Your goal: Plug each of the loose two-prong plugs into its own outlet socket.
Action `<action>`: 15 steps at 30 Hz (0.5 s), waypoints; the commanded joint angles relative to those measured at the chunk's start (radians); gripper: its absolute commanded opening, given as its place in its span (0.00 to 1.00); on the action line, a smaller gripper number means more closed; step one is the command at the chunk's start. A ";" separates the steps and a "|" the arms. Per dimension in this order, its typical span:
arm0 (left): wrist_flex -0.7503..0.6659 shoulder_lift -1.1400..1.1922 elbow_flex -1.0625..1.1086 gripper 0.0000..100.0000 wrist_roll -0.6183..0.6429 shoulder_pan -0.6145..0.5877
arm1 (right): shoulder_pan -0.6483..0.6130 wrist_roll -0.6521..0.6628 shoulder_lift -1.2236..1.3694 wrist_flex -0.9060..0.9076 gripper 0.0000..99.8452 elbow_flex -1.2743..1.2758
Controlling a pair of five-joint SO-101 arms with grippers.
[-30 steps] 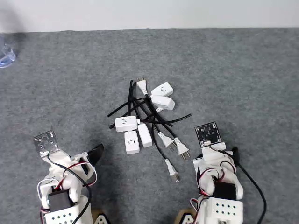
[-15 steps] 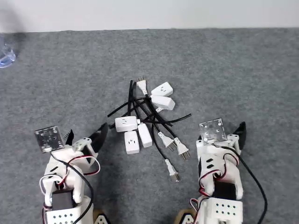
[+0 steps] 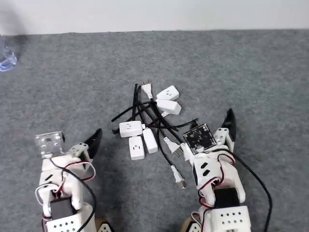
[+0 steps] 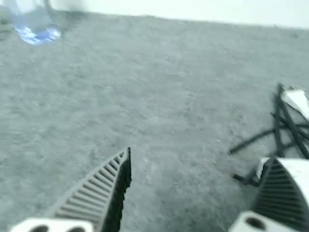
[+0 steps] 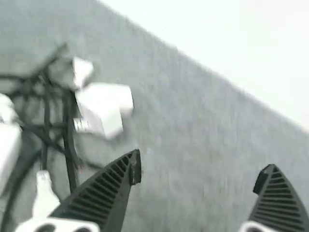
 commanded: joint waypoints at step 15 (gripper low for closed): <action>0.029 -0.005 -0.022 0.39 -0.304 0.176 | -0.064 -0.057 -0.010 -0.136 0.37 0.135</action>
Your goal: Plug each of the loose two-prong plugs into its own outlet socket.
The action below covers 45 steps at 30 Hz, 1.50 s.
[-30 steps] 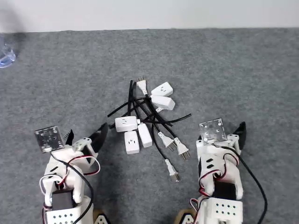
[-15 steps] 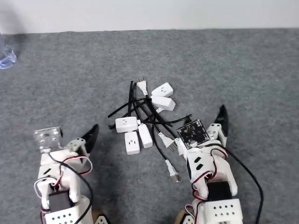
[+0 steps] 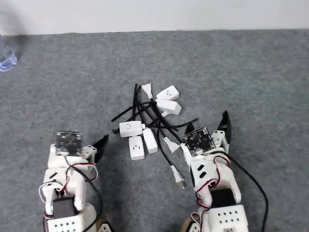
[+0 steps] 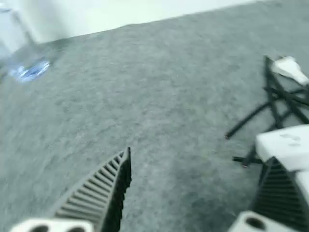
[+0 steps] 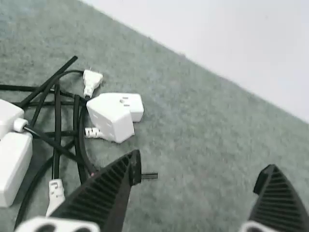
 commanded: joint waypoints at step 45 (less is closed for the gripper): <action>0.259 1.873 -1.434 0.39 -0.850 0.423 | -0.027 0.014 0.048 -0.021 0.37 0.014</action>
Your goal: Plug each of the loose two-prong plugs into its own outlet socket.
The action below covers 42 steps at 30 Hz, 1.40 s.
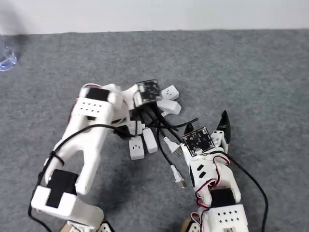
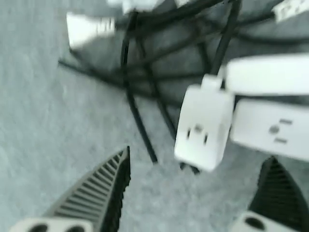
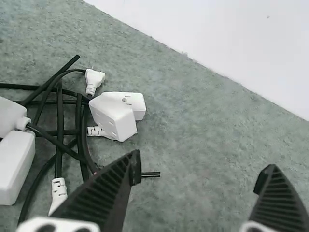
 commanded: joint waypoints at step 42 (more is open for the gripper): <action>0.155 0.270 -0.338 0.18 -0.029 0.025 | -0.039 0.097 0.120 -0.071 0.37 0.014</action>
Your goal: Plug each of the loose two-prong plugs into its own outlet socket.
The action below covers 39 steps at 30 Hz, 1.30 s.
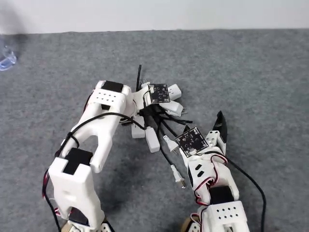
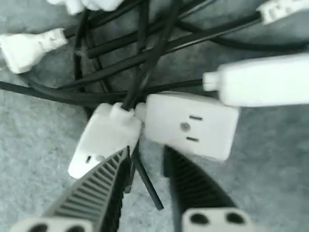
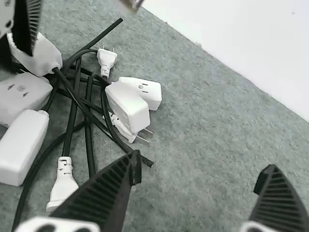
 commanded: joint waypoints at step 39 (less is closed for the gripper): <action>-0.095 0.241 -0.217 0.01 -0.003 -0.058 | -0.022 0.009 0.013 -0.022 0.37 0.014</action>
